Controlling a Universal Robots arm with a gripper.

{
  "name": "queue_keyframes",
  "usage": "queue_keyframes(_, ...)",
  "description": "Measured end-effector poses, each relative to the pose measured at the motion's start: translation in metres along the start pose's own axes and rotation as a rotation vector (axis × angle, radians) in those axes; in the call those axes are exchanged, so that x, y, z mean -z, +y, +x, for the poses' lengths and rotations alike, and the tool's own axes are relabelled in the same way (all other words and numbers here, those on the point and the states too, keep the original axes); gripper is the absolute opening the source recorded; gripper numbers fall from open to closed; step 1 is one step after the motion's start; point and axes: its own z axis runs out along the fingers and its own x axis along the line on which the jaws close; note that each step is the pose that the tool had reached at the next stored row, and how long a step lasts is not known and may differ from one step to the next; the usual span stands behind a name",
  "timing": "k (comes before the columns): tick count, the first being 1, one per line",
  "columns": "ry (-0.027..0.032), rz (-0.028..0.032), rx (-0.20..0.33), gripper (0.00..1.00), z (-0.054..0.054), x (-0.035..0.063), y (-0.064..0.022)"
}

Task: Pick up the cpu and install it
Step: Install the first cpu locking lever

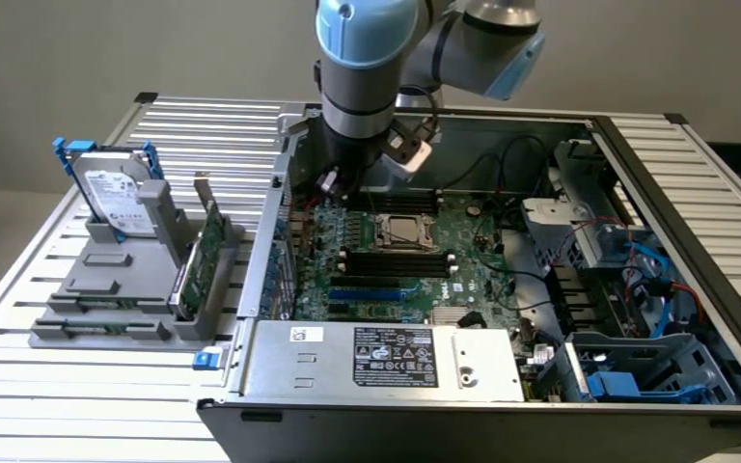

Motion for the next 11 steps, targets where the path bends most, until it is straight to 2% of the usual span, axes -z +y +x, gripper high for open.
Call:
queue_keyframes(4, 0.0173, -0.0065, -0.023, 0.11, 0.0, 0.0, 0.0)
queue_keyframes(11, 0.0371, -0.0228, -0.054, 0.11, 0.0003, -0.0001, -0.0001)
